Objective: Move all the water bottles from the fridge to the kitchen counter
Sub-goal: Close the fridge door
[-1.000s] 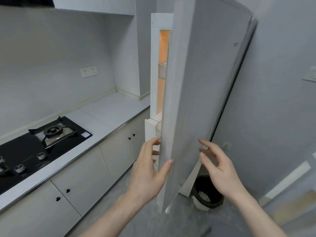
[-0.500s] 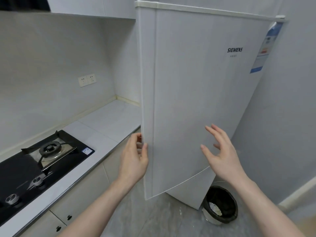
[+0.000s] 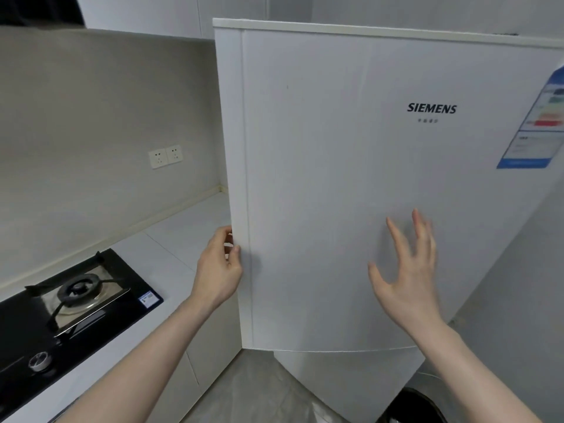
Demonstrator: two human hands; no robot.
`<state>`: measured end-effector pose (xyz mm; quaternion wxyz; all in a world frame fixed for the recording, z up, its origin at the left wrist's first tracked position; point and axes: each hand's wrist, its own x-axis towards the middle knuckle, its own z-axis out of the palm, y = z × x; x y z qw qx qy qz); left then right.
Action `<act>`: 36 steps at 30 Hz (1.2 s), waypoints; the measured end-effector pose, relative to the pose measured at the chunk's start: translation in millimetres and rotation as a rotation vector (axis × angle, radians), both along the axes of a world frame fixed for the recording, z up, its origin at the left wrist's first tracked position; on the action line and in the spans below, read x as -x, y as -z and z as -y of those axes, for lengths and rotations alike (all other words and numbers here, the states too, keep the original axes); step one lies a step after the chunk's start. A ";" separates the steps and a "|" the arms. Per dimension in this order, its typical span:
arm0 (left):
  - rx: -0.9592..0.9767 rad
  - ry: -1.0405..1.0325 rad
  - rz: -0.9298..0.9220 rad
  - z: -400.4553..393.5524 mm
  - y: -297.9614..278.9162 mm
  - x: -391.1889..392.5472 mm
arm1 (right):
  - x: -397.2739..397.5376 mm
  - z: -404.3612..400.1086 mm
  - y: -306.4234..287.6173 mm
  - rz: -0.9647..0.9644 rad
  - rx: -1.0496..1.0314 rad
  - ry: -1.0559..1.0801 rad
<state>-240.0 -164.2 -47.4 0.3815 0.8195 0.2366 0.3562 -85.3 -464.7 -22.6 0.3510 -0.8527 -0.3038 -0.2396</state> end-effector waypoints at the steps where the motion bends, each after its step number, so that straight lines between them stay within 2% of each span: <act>1: 0.007 0.003 0.001 -7.2 -0.2 -9.1 | -8.3 -5.8 0.0 0.014 -0.001 0.003; 9: 0.098 0.025 -0.027 -57.0 -5.6 -89.2 | -54.5 -45.9 8.2 0.043 0.060 0.073; 23: 0.083 0.241 -0.079 -133.5 -8.2 -222.7 | -102.9 -107.0 14.0 0.008 0.171 0.341; 36: 0.013 0.358 -0.122 -165.3 -5.7 -301.4 | -128.6 -132.5 11.5 -0.035 0.227 0.481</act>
